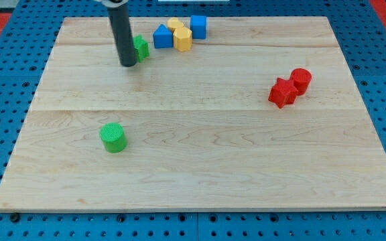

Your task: Push the green star into the blue triangle

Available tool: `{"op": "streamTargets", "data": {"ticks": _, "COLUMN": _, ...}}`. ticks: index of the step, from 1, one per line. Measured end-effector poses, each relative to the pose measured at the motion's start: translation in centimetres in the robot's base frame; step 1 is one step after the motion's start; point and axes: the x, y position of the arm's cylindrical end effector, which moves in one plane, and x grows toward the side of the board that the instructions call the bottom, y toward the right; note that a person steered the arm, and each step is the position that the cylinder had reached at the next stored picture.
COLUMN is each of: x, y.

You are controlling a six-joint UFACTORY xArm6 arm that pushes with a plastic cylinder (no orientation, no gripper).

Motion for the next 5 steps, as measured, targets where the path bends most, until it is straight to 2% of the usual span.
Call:
{"op": "streamTargets", "data": {"ticks": 1, "x": -2.4, "y": -3.9}}
{"op": "streamTargets", "data": {"ticks": 2, "x": -4.1, "y": -0.3}}
{"op": "streamTargets", "data": {"ticks": 3, "x": -2.1, "y": 5.5}}
{"op": "streamTargets", "data": {"ticks": 4, "x": 2.2, "y": 7.8}}
{"op": "streamTargets", "data": {"ticks": 5, "x": 13.0, "y": 13.4}}
